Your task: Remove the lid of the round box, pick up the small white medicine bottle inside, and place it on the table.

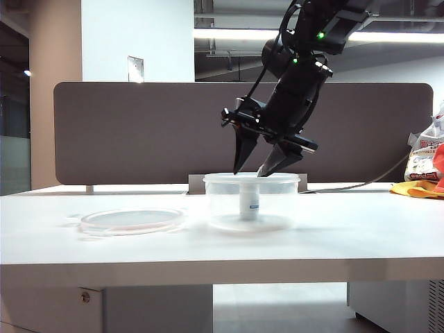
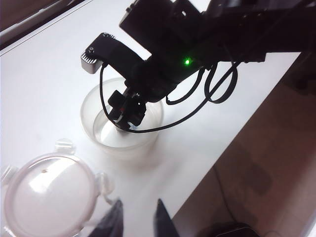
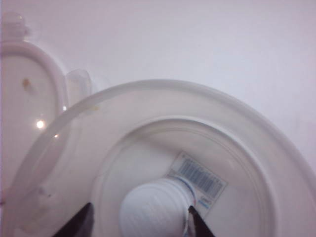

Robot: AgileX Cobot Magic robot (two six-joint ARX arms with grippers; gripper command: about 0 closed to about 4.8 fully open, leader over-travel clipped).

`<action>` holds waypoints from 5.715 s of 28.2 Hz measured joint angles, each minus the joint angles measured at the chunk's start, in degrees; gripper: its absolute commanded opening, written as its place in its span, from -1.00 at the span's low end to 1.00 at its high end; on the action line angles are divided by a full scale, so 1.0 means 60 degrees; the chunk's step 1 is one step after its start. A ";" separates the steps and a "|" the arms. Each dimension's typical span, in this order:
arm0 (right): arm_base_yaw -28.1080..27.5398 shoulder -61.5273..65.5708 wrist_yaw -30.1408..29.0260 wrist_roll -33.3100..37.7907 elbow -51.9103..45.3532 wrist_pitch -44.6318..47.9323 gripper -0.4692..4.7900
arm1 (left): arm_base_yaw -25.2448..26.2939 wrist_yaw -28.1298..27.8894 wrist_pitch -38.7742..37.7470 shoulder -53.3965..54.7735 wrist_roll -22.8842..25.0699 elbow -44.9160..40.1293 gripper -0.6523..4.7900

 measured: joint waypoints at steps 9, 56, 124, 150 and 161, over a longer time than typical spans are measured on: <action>0.0000 0.0106 0.0000 0.0007 0.0000 0.0004 0.19 | 0.0000 0.0000 0.0000 0.0000 0.0000 0.0000 -0.45; -0.0033 -0.0255 0.0117 -0.0117 0.0015 -0.0069 -0.26 | 0.0000 -0.0004 0.0015 0.0000 0.0004 0.0000 -0.45; -0.2113 -0.0477 0.1603 -0.1158 0.0000 -0.2721 -0.26 | 0.0000 -0.0004 0.0437 0.0011 0.0000 0.0000 -0.45; -0.2120 -0.0554 0.1494 -0.1162 -0.0029 -0.2320 0.26 | 0.0004 -0.1093 0.0754 0.0029 0.0474 0.0000 -0.45; -0.2299 -0.2983 0.1497 -0.1188 0.0007 -0.1362 -0.27 | 0.1741 -0.1468 0.1519 0.0000 -0.0007 -0.0255 -0.63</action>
